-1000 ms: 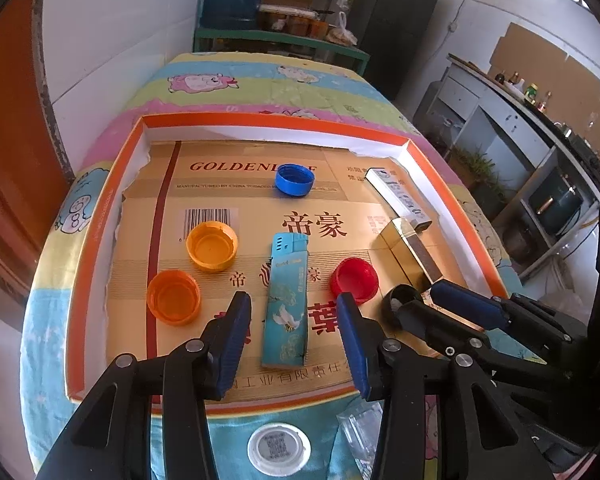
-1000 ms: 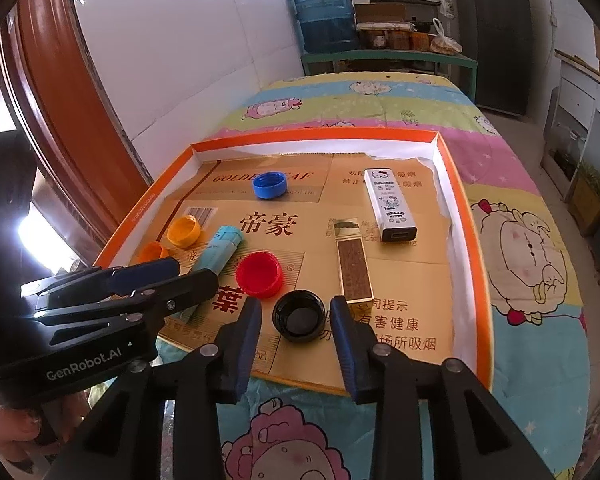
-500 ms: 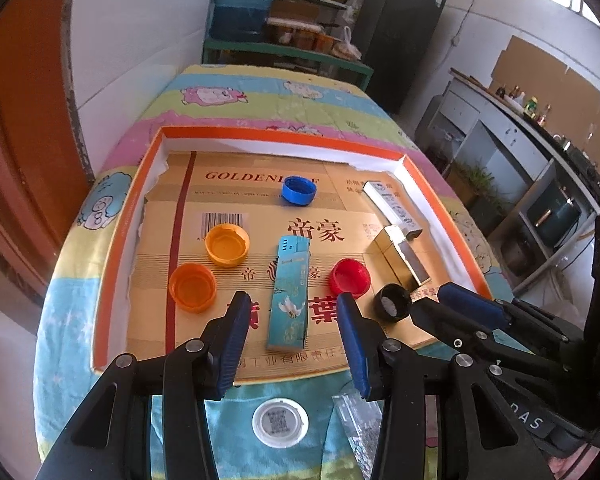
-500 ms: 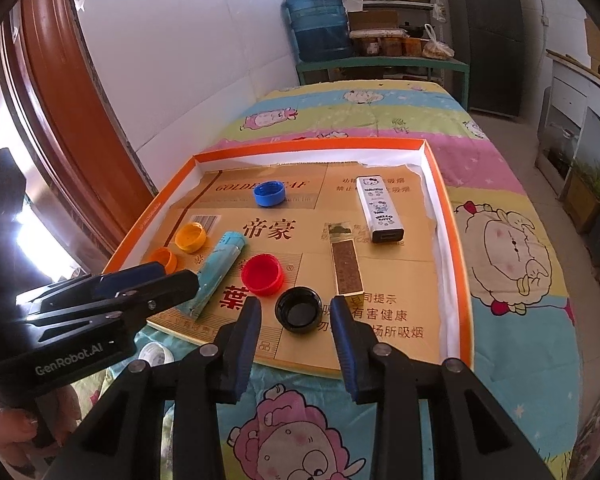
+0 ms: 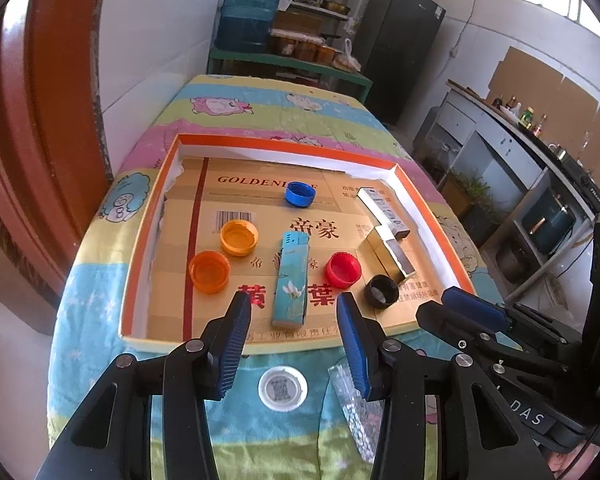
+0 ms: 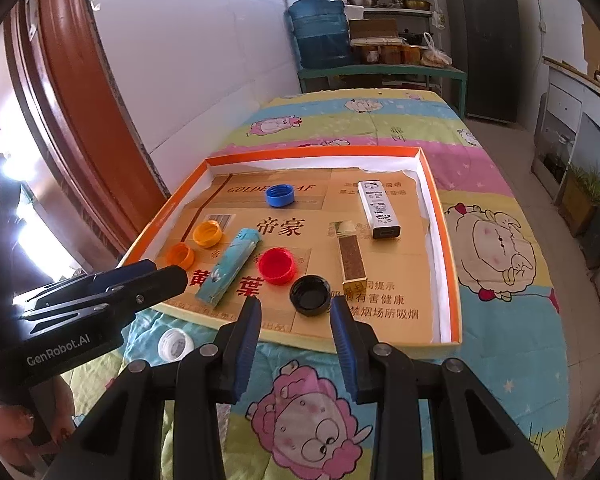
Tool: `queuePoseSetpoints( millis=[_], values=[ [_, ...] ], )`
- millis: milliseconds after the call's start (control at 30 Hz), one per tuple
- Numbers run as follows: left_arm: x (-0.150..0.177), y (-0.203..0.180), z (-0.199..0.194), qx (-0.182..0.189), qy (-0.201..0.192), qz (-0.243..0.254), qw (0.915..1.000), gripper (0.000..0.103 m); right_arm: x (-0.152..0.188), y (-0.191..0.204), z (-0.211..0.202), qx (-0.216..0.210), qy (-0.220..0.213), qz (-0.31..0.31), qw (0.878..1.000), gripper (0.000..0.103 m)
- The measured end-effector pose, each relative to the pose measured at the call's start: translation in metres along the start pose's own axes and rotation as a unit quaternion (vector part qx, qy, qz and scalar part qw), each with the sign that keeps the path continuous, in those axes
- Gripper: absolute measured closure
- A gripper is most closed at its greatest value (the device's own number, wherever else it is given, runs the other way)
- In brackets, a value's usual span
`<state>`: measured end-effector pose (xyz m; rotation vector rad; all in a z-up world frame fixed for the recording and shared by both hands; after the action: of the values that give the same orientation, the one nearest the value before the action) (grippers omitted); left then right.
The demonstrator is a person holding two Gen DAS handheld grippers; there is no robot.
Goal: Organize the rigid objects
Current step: 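Withdraw both open tools from the box toward the white cap and glitter tube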
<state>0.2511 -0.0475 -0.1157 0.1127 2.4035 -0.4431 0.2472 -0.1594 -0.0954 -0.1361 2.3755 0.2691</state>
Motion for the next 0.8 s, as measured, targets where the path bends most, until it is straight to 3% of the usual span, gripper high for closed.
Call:
queuePoseSetpoints(
  millis=[800],
  values=[
    [0.029, 0.009, -0.042, 0.001, -0.012, -0.007, 0.9999, 0.057, 0.018, 0.019, -0.026, 0.001, -0.003, -0.009, 1.000, 0.067]
  ],
)
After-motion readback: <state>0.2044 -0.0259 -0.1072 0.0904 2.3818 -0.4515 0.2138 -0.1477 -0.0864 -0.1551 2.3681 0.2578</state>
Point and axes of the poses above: each gripper's, at about its wrist camera, not at the fingertips, and z roughly the way its jaws point, y to its left, x to its underside, the point moved 9 cm from there along z, roughly the way its jaws point, and after that the axes turned 2 degrees about x, right-handed, at the moved point
